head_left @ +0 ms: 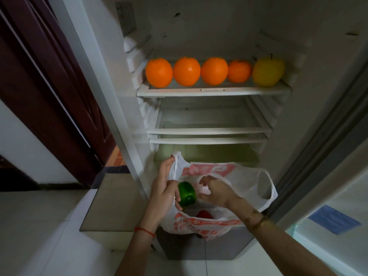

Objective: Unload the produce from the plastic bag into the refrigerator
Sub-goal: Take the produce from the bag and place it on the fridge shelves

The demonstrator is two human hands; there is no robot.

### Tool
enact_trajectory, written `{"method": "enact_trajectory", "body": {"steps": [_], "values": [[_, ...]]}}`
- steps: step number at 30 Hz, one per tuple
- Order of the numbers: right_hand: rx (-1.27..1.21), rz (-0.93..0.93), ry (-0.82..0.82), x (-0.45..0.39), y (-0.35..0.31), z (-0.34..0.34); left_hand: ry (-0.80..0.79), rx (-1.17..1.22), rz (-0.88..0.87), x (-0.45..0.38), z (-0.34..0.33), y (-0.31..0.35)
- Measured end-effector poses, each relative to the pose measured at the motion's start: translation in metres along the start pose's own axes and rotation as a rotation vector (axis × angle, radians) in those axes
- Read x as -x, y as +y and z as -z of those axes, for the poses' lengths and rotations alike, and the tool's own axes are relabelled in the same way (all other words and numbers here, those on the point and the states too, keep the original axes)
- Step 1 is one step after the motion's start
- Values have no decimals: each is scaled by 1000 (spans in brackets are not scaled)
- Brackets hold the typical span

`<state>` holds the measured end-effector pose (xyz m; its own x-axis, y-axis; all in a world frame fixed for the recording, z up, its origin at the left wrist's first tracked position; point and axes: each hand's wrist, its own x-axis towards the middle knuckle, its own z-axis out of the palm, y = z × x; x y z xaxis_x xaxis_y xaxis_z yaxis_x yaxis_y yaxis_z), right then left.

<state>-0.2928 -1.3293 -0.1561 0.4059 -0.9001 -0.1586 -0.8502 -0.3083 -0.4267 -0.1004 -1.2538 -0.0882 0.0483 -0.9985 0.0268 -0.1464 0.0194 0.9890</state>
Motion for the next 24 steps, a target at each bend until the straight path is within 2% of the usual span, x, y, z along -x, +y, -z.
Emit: {"method": "enact_trajectory", "body": {"steps": [5, 9, 13, 21, 24], "values": [[-32, -189, -126, -17, -18, -29, 36, -22, -16, 7, 4, -5], [-189, -316, -107, -33, -25, -52, 55, -36, -16, 10, 7, -9], [-245, -407, -86, -45, -25, -72, 36, -34, -51, 14, 9, -11], [-374, -468, -6, -49, -26, -71, 55, -39, -60, 12, 15, -12], [-467, -413, 57, -44, -21, -55, 67, -37, -24, 8, 16, -10]]}}
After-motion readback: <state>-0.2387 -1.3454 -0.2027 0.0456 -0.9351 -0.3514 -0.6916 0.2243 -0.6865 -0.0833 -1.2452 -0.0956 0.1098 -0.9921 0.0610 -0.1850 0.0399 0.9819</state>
